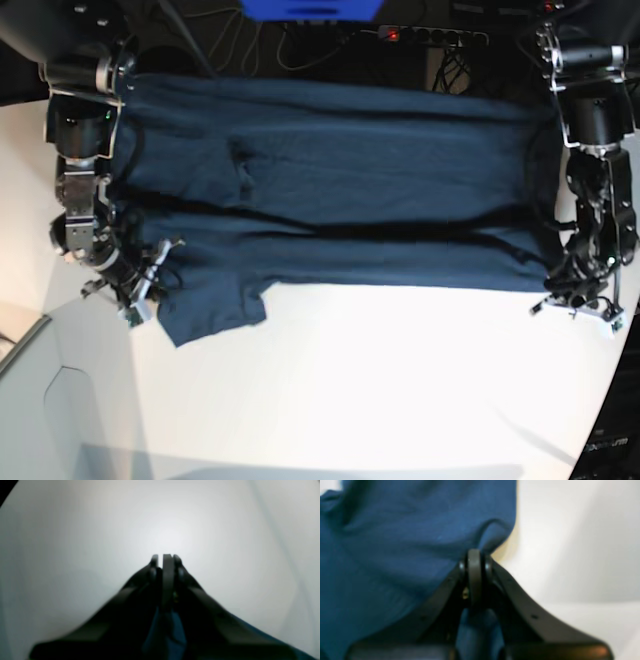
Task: Layout the t-shirt on the table in an organized manner, then fold the t-shirt properly
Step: 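Grasp the shirt hem with both grippers and fold it toward the collar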
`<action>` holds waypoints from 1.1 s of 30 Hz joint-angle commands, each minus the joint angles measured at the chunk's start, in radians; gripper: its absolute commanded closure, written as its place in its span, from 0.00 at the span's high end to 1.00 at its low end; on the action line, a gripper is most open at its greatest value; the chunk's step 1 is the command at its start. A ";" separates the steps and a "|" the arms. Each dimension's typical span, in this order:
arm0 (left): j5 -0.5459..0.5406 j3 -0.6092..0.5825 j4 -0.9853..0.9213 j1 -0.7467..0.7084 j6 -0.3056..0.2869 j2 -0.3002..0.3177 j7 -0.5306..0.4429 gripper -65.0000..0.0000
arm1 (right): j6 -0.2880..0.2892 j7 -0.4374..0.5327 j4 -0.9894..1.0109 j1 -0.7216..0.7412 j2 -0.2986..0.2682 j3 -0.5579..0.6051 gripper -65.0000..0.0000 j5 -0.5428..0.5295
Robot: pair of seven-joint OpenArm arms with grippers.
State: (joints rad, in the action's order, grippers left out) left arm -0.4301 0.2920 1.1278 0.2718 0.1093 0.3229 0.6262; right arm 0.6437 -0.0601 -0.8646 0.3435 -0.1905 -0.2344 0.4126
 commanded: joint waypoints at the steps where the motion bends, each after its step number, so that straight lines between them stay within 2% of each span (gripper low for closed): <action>1: 0.003 0.003 0.021 0.037 -0.001 0.015 -0.027 0.00 | -0.009 0.024 -0.048 0.029 -0.010 -0.003 0.00 -0.016; 8: 0.003 0.003 0.021 0.040 -0.001 0.015 -0.030 0.00 | -0.008 0.024 -0.230 -0.037 -0.005 -0.003 0.00 -0.017; 12: 0.003 0.003 0.021 0.040 -0.001 0.015 -0.030 0.00 | -0.008 0.024 -0.351 -0.114 0.019 -0.015 0.00 -0.017; 17: 0.001 0.005 0.028 0.022 -0.001 0.014 -0.029 0.00 | -0.008 0.024 -0.489 -0.220 0.072 -0.090 0.00 -0.017; 20: 0.001 0.005 0.090 -0.024 -0.001 0.015 -0.025 0.00 | 0.000 0.024 -0.563 -0.288 0.101 -0.127 0.00 -0.017; 23: 0.001 0.006 0.182 -0.085 -0.001 0.015 -0.022 0.00 | 0.054 0.026 -0.641 -0.357 0.133 -0.156 0.00 -0.017; 28: 0.001 0.034 0.347 -0.230 -0.001 0.015 -0.027 0.00 | 0.054 0.027 -0.761 -0.476 0.187 -0.207 0.00 -0.017; 33: 0.001 0.123 0.449 -0.337 -0.001 0.006 -0.021 0.00 | 0.054 0.029 -0.836 -0.561 0.197 -0.207 0.00 -0.017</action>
State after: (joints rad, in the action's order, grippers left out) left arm -0.4286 0.4114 1.5562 -0.0807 0.1089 0.3157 0.6289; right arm 0.6952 -0.0578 -1.6806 -0.2226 0.0139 -0.4389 0.4114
